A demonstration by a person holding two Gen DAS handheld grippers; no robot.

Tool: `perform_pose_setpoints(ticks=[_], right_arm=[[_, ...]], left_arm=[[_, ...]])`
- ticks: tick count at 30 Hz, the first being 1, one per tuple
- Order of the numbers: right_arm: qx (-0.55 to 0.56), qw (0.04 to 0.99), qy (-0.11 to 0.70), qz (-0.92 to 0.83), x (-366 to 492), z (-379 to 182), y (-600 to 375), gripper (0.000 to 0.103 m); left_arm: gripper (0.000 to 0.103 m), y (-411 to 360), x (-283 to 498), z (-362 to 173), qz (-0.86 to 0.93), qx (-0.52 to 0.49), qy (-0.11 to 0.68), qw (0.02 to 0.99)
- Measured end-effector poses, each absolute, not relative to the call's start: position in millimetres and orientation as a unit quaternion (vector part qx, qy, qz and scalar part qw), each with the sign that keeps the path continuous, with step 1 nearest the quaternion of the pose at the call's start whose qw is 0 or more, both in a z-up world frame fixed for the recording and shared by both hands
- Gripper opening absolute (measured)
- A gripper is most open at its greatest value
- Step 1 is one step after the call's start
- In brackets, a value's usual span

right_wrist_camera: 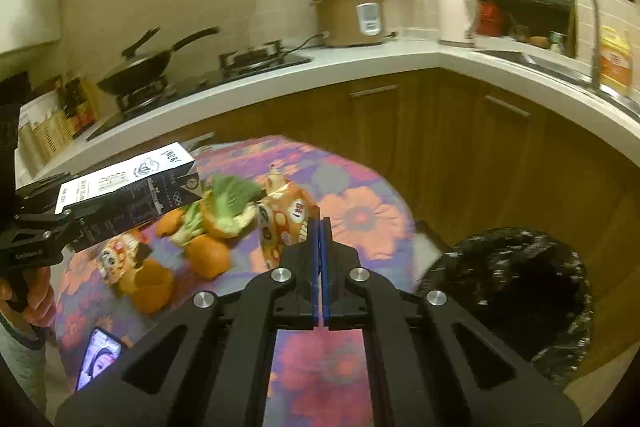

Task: Collect trash
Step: 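Carry the milk carton in left tool while right tool carries the snack bag to the bin, then open left tool over the black bag while right tool releases the snack bag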

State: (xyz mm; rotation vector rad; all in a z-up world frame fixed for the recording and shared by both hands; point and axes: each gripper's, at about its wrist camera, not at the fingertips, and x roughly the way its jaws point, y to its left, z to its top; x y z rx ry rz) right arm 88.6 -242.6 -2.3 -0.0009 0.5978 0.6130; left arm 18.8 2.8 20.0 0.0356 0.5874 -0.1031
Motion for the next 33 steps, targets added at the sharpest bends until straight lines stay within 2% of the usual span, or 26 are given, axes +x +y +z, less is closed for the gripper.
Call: perform_pose_setpoints(ticks=[5,17,31,33], right_arm=[[0.020,0.923,0.298,0.242,105.3,-9.6,-289.0,0.000],[0.045,0.919,0.373,0.117,147.1,-78.7,-367.0,0.000],[0.097,0.906,0.402,0.089,150.9,-96.5,-422.3,0.002],[0.096,0.905,0.403,0.091,150.0,-96.0,-423.9,0.006]], left_arm=[[0.055,-42.7,51.2,23.1,-0.098,0.035,0.301,0.948],[0.055,-173.0,128.5,-15.5,-0.200,0.075,0.349,0.912],[0.055,-244.3,169.8,-65.6,-0.245,0.099,0.412,0.872],[0.055,-247.6,170.6,-67.8,-0.249,0.099,0.414,0.870]])
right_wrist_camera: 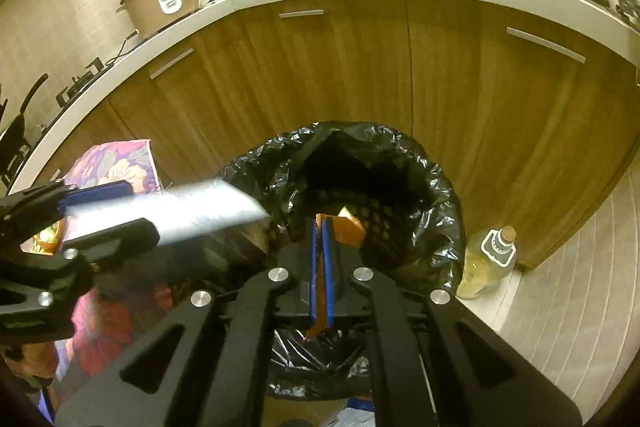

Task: Collect trash
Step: 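Open left tool over the black bag while right tool releases the snack bag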

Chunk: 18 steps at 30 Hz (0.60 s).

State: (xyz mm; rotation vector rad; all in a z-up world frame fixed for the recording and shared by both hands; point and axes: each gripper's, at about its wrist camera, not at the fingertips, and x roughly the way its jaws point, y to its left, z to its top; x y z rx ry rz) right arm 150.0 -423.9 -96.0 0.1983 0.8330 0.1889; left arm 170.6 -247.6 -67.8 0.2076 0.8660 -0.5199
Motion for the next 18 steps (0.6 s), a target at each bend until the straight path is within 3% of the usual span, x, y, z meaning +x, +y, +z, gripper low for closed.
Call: perform_pose_setpoints(ticks=[9,18], right_arm=[[0.099,0.913,0.385,0.090,138.8,-85.3,-423.8,0.050],[0.083,0.923,0.355,0.125,118.6,-56.5,-387.3,0.052]], left_arm=[[0.055,-244.5,164.5,-60.9,-0.242,0.095,0.412,0.873],[0.061,-193.0,119.2,-24.8,-0.219,0.054,0.376,0.899]])
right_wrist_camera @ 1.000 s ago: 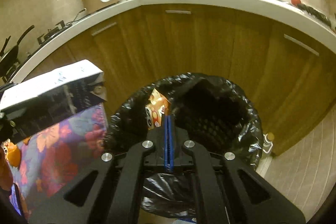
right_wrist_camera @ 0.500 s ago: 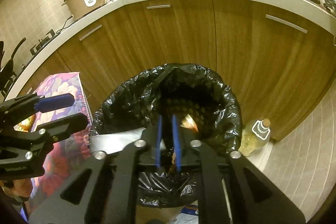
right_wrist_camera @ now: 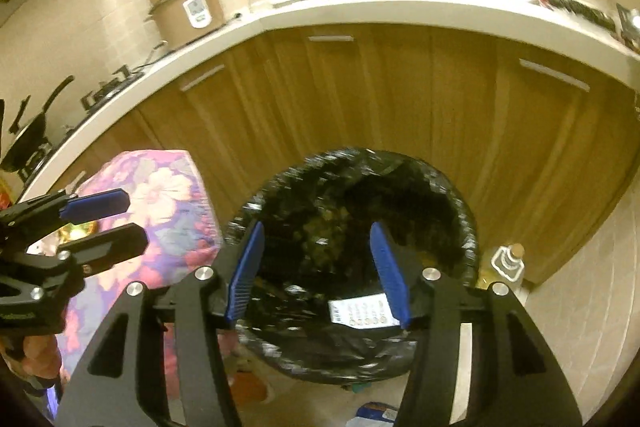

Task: Collect trash
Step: 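Open left tool over the black bag while right tool releases the snack bag, then grasp the orange chip bag with left tool while right tool grasps an orange peel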

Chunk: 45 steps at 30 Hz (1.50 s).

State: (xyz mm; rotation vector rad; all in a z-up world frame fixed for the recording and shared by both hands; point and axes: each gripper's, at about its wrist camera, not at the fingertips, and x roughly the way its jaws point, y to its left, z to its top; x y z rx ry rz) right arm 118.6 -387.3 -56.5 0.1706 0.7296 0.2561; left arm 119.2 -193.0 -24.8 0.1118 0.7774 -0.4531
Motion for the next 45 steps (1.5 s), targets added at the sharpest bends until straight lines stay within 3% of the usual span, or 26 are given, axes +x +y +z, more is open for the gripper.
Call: perform_pose_setpoints(ticks=[9,21,32,36,45], right_arm=[[0.039,0.916,0.328,0.226,88.7,-27.6,-283.7,0.052],[-0.010,0.856,0.366,0.366,41.1,-56.1,-123.8,0.052],[-0.045,0.836,0.393,0.381,26.8,-79.4,-61.3,0.052],[-0.050,0.838,0.396,0.373,29.3,-81.5,-58.5,0.063],[-0.071,0.832,0.400,0.378,25.2,-85.8,-50.5,0.063]], left_arm=[[0.071,-80.3,38.4,9.6,-0.097,-0.013,0.314,0.944],[0.078,73.4,-59.1,3.6,0.096,-0.076,0.280,0.952],[0.077,116.8,-74.3,-49.7,0.134,-0.103,0.315,0.934],[0.076,126.5,-76.6,-61.5,0.130,-0.123,0.320,0.930],[0.075,132.0,-81.6,-74.5,0.113,-0.150,0.327,0.926]])
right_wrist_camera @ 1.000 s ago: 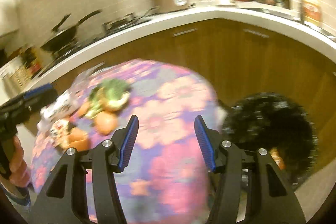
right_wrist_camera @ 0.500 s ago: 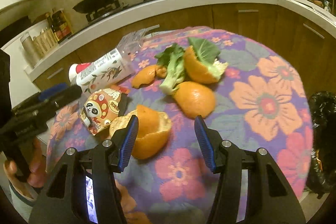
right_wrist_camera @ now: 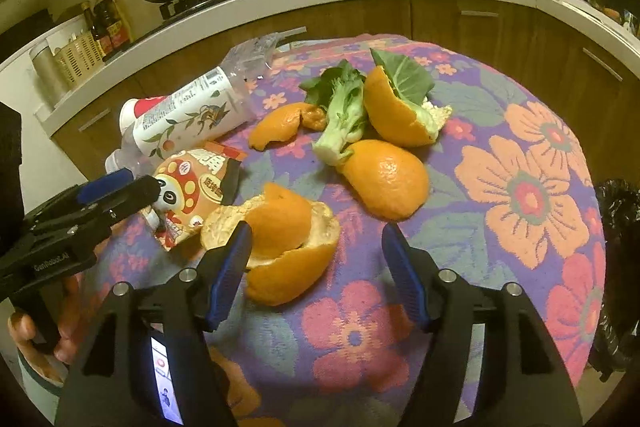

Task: Collect trash
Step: 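Grasp the orange chip bag with left tool while right tool grasps an orange peel, then lift and carry the chip bag in left tool while right tool carries the peel to the bin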

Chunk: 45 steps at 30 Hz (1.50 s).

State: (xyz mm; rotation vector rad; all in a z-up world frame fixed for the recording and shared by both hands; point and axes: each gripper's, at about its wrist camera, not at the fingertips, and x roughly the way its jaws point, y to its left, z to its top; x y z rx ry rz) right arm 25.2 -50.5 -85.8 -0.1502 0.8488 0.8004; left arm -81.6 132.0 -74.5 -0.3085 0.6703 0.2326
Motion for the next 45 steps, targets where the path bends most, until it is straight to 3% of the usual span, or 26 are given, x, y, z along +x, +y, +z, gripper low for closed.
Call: perform_pose_setpoints(ticks=[4,9,11,13,19,21,30,45], right_arm=[[-0.081,0.829,0.412,0.370,27.6,-89.6,-44.9,0.063],[-0.102,0.822,0.426,0.363,28.8,-95.9,-34.9,0.063],[-0.098,0.819,0.427,0.371,28.6,-95.5,-34.2,0.055],[-0.095,0.817,0.429,0.374,28.8,-96.4,-33.0,0.035],[-0.098,0.825,0.416,0.369,25.5,-93.8,-34.4,0.017],[-0.094,0.828,0.410,0.371,24.3,-91.5,-36.7,0.015],[-0.077,0.842,0.378,0.377,18.6,-73.5,-56.5,0.013],[-0.038,0.865,0.342,0.365,30.4,-45.0,-105.4,0.013]], left_arm=[[0.075,130.3,-74.9,-77.4,0.118,-0.148,0.341,0.921],[0.063,128.5,-57.7,-82.2,0.114,-0.150,0.364,0.912],[0.059,126.3,-52.0,-86.6,0.111,-0.148,0.376,0.908],[0.056,124.2,-47.4,-91.1,0.115,-0.142,0.390,0.903],[0.041,121.6,-47.4,-93.4,0.115,-0.136,0.391,0.903],[0.034,118.0,-47.9,-92.6,0.114,-0.129,0.389,0.905],[0.023,114.0,-54.4,-84.9,0.105,-0.127,0.368,0.915],[0.021,93.0,-54.1,-49.8,0.085,-0.111,0.327,0.934]])
